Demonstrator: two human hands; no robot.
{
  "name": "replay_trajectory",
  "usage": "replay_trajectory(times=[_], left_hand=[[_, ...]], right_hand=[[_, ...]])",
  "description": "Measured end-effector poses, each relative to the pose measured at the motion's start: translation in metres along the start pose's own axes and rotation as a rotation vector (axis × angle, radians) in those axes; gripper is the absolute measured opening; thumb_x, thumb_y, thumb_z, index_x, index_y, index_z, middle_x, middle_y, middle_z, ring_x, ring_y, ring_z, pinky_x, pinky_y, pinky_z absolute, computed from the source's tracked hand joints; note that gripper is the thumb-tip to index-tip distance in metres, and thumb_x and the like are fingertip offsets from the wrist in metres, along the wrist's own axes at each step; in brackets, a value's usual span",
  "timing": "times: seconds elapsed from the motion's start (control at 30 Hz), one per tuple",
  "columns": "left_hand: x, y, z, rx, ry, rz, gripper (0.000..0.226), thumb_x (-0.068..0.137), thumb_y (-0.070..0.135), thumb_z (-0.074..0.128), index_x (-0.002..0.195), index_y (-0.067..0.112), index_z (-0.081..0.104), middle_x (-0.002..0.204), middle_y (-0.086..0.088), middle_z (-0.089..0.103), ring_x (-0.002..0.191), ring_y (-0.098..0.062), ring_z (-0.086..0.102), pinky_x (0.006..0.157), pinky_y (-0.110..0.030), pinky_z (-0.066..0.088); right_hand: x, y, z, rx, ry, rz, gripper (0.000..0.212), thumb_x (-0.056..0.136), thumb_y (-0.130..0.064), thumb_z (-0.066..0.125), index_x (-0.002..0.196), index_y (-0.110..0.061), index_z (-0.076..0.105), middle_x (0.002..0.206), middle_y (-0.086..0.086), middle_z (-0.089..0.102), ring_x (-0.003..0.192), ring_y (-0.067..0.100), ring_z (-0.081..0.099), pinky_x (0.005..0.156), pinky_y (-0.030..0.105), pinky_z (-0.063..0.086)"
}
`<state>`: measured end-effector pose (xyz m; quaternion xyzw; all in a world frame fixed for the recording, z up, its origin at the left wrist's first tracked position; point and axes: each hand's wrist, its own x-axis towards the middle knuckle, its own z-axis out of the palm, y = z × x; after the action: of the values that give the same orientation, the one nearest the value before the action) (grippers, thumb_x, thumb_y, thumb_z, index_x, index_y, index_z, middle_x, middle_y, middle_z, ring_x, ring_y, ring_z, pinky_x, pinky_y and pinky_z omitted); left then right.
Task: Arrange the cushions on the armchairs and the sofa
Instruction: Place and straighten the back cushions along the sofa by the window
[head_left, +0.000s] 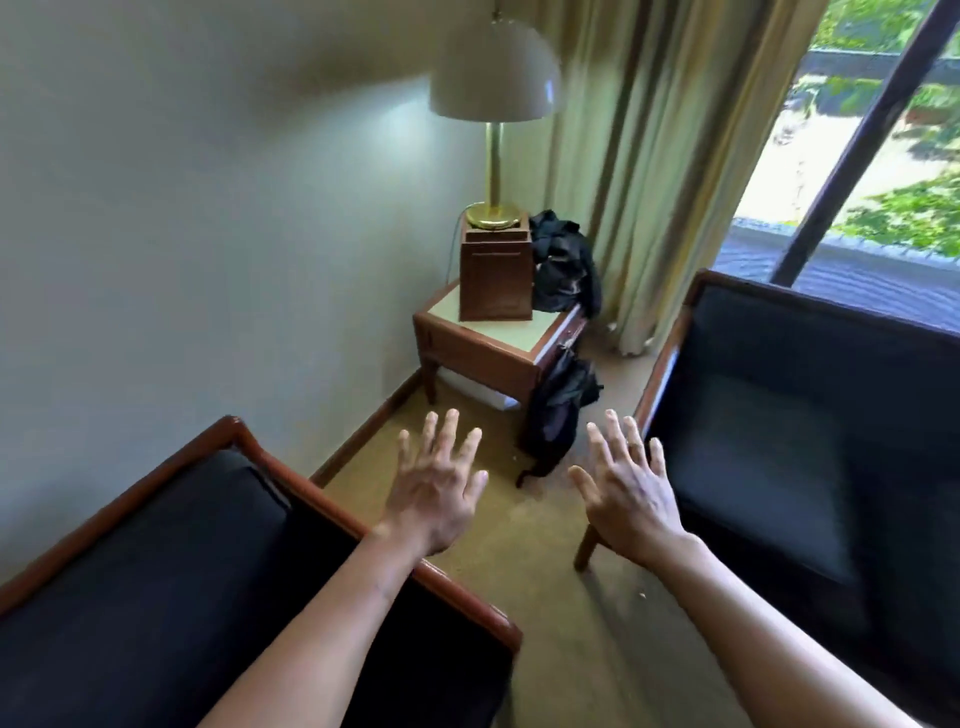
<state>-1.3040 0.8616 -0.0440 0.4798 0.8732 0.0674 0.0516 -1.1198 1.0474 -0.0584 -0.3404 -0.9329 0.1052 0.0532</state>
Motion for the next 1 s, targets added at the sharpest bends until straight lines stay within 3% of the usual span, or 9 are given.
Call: replay_trajectory(times=[0.5,0.73,1.0], left_hand=[[0.204,0.326,0.054,-0.02,-0.125,0.246,0.066,0.111,0.047,0.039,0.17,0.024,0.023,0.18,-0.011,0.005,0.167,-0.033,0.003,0.132,-0.06,0.007],[0.289,0.396,0.106,-0.006,-0.241,0.246,0.064,0.11,0.048,0.04,0.169,0.025,0.026,0.18,-0.011,0.012,0.166,-0.032,0.007,0.131,-0.056,0.009],[0.406,0.426,0.193,-0.01,-0.387,0.234,0.065,0.11,0.048,0.041,0.169,0.025,0.025,0.179,-0.009,0.015,0.165,-0.031,0.012,0.13,-0.055,0.017]], right_hand=[[0.012,0.332,-0.061,-0.021,-0.055,0.312,0.071,0.104,-0.056,0.028,0.163,-0.021,0.008,0.171,0.007,-0.01,0.157,0.025,-0.013,0.126,0.051,-0.002],[0.048,0.425,-0.043,0.01,-0.092,0.395,0.071,0.104,-0.055,0.03,0.162,-0.021,0.011,0.171,0.008,-0.006,0.157,0.026,-0.01,0.126,0.051,-0.001],[0.121,0.508,0.01,-0.001,-0.175,0.486,0.069,0.105,-0.053,0.031,0.162,-0.019,0.014,0.171,0.01,0.0,0.158,0.029,-0.005,0.126,0.051,0.005]])
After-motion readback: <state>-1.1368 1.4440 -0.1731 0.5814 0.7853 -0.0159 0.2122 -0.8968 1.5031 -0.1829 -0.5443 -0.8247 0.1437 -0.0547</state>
